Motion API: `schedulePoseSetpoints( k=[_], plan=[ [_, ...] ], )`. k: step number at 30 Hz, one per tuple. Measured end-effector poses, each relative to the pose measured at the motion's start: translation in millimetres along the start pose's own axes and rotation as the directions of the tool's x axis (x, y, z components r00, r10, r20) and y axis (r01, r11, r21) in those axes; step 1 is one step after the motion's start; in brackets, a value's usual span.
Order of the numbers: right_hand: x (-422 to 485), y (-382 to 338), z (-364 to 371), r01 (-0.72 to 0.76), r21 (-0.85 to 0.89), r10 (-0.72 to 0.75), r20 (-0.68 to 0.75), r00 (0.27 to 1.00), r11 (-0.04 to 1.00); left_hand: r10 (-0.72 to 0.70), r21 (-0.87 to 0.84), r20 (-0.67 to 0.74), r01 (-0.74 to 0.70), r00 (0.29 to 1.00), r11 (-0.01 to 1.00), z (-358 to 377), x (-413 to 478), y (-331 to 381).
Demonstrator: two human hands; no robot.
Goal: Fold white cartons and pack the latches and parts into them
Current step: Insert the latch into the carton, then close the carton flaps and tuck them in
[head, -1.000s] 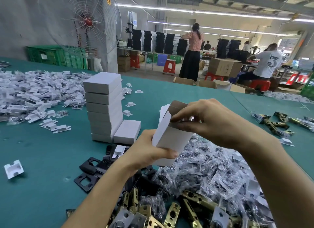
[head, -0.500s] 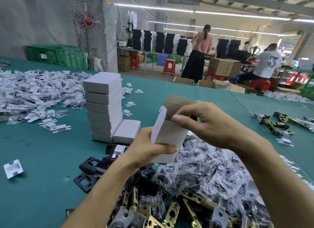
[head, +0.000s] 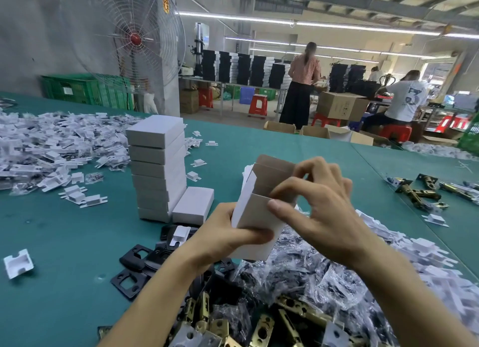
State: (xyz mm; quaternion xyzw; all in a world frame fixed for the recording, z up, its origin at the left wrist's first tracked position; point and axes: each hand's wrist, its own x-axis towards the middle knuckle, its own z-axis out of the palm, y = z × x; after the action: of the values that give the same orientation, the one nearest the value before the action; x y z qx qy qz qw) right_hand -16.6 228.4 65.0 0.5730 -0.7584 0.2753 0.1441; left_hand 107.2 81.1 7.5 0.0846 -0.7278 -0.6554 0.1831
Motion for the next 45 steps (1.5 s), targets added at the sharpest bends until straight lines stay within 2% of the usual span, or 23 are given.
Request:
schedulePoseSetpoints(
  k=[1, 3, 6, 8, 11, 13, 15, 18, 22, 24, 32, 36, 41, 43, 45],
  plan=[
    [-5.4, 4.1, 3.6, -0.013, 0.102, 0.022, -0.083, 0.996, 0.995, -0.004, -0.026, 0.004, 0.004, 1.000, 1.000, -0.3, -0.3, 0.5],
    [-16.3, 8.1, 13.1, -0.002, 0.363, 0.052, -0.127, 0.991, 0.932, -0.007, -0.071, 0.020, 0.008, 1.000, 0.997, -0.7, -1.1, 1.3],
    [-29.3, 7.3, 29.1, 0.007, 0.724, 0.145, -0.148, 0.978, 0.689, -0.026, -0.119, 0.061, 0.033, 0.998, 0.992, 1.2, -4.1, 3.7],
    [-34.7, 7.0, 37.2, 0.017, 0.817, 0.226, -0.179, 0.958, 0.576, -0.048, -0.153, 0.098, 0.063, 0.994, 0.986, 1.9, -5.5, 4.6],
    [-39.7, 11.2, 45.1, -0.013, 0.830, 0.234, -0.142, 0.962, 0.558, -0.084, -0.151, 0.161, 0.108, 0.983, 0.983, 3.8, -5.3, 3.1],
    [-41.6, 13.9, 46.8, -0.072, 0.855, 0.239, -0.061, 0.969, 0.514, -0.082, -0.059, 0.169, 0.093, 0.982, 0.994, 7.3, -3.9, 0.5],
    [-43.3, 20.3, 46.9, -0.133, 0.817, 0.244, -0.009, 0.970, 0.561, -0.065, 0.061, 0.148, 0.057, 0.987, 0.997, 11.3, -1.4, -2.8],
    [-45.6, 29.1, 43.0, -0.180, 0.761, 0.235, 0.036, 0.971, 0.623, 0.027, 0.166, 0.042, -0.034, 0.999, 0.985, 13.6, 3.5, -8.2],
    [-45.6, 35.9, 45.1, -0.196, 0.762, 0.238, 0.056, 0.970, 0.618, 0.165, 0.071, -0.200, -0.154, 0.966, 0.985, 8.5, 7.4, -10.6],
    [-45.2, 36.8, 45.5, -0.196, 0.775, 0.248, 0.052, 0.967, 0.600, 0.243, 0.059, -0.235, -0.236, 0.941, 0.970, 6.4, 7.8, -11.2],
    [-45.0, 40.2, 48.6, -0.164, 0.517, 0.143, 0.082, 0.986, 0.840, 0.266, 0.079, -0.232, -0.254, 0.936, 0.964, 7.3, 8.2, -16.8],
    [-44.1, 37.7, 48.0, -0.172, 0.495, 0.110, 0.151, 0.982, 0.852, 0.243, 0.105, -0.209, -0.225, 0.947, 0.969, 7.3, 6.5, -15.3],
    [-43.7, 33.4, 50.8, -0.127, 0.481, 0.057, 0.158, 0.986, 0.867, 0.210, 0.091, -0.174, -0.196, 0.962, 0.976, 9.6, 4.2, -12.8],
    [-43.9, 30.7, 49.0, -0.100, 0.516, 0.066, 0.083, 0.994, 0.851, 0.206, 0.086, -0.168, -0.194, 0.964, 0.977, 9.8, 3.8, -12.1],
    [-43.0, 28.5, 45.7, -0.061, 0.634, 0.104, -0.031, 0.994, 0.771, 0.209, 0.083, -0.156, -0.198, 0.965, 0.977, 10.0, 3.4, -11.0]
  ],
)
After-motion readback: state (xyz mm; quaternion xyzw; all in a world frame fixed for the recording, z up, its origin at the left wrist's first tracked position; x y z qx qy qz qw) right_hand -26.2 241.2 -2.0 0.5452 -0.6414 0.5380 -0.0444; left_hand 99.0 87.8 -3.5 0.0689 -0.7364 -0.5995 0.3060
